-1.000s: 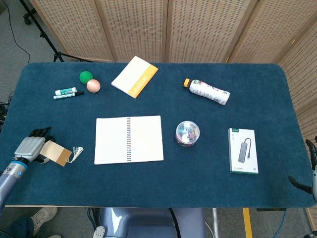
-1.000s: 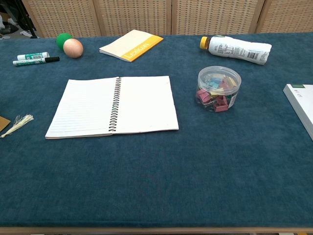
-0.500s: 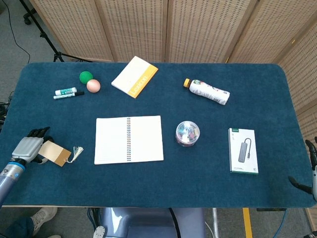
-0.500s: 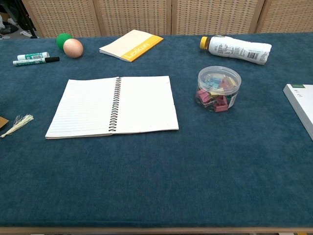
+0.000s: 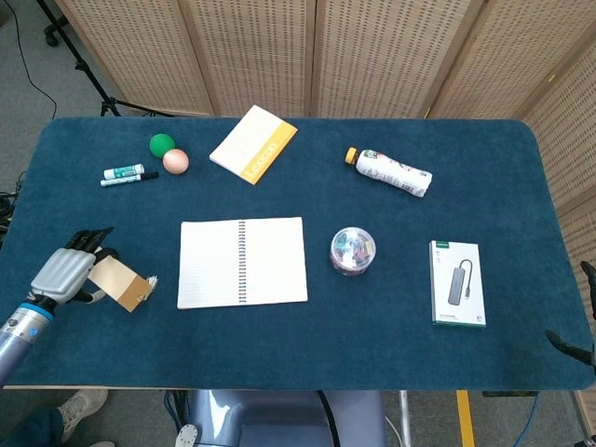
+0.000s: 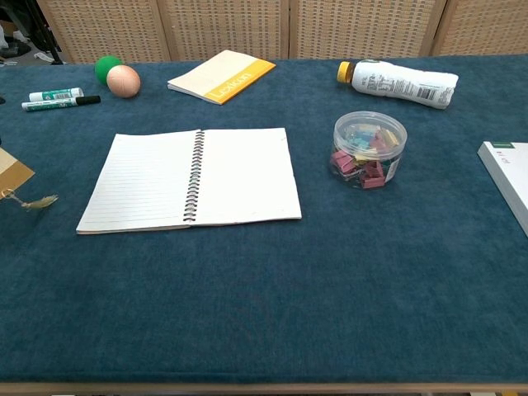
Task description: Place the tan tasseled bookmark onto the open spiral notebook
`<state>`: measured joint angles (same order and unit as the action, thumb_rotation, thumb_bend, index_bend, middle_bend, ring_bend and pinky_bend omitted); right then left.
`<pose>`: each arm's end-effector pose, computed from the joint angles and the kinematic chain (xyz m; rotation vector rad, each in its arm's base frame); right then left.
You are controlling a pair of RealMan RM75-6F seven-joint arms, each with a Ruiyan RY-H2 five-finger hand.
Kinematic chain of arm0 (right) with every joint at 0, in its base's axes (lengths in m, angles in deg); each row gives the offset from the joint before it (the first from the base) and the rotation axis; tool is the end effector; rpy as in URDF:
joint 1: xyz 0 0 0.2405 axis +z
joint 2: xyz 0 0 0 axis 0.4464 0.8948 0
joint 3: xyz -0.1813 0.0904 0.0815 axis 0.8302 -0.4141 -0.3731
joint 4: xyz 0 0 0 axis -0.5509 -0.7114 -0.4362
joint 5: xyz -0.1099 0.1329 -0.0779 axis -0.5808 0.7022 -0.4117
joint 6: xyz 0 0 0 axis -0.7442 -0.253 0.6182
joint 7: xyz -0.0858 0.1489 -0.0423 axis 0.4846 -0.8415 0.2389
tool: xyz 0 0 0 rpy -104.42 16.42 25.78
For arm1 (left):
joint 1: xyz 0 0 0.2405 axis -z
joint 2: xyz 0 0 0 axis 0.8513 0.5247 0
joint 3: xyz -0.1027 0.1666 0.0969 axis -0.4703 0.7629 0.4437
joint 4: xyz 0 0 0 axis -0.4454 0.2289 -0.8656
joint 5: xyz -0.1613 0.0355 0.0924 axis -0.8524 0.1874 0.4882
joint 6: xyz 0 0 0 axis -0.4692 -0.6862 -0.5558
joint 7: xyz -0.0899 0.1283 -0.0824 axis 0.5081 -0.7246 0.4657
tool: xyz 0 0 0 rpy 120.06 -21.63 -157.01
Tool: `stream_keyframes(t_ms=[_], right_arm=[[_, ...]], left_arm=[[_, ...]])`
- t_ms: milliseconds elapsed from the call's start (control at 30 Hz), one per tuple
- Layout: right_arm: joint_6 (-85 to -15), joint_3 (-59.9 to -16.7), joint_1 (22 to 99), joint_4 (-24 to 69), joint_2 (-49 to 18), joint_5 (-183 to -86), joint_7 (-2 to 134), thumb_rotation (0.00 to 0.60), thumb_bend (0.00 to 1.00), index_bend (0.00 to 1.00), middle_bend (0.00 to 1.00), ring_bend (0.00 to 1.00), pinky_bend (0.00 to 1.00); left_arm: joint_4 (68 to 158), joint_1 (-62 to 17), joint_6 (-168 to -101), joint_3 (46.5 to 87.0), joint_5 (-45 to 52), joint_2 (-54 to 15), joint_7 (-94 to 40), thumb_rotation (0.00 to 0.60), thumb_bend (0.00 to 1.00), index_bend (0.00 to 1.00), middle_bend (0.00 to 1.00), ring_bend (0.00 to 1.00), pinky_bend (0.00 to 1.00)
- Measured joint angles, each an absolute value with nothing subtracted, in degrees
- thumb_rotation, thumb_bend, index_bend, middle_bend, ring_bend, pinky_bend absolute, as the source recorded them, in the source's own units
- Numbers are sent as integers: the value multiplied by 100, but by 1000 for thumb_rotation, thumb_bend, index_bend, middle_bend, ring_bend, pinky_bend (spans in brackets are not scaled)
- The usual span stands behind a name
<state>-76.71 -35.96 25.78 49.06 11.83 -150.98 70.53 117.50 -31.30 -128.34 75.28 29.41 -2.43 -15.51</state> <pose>-0.2721 -0.1952 0.2230 1.1670 -0.8291 0.8606 -0.2664 0.3034 0.1070 -1.8194 -0.9574 -0.7207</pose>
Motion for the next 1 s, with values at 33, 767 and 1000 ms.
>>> stream_keyframes(t_ms=[33, 767, 1000], right_arm=[[-7675, -3600, 2576, 4908, 1187, -15094, 7047, 600, 0, 0, 0, 0, 0], [-7334, -3800, 2711, 4650, 1142, -14503, 6934, 600, 0, 0, 0, 0, 0], [-7148, -3911, 2797, 4449, 1052, -14140, 7016, 600, 0, 0, 0, 0, 0]], left_arm=[[11916, -3115, -12890, 7525, 3011, -171, -1607, 600, 458, 403, 0, 0, 0], [13844, -1514, -11767, 6956, 3638, -653, -3843, 600, 445, 406, 0, 0, 0], [12371, -704, -11349, 6833, 3779, -1726, -3782, 600, 455, 406, 0, 0, 0]])
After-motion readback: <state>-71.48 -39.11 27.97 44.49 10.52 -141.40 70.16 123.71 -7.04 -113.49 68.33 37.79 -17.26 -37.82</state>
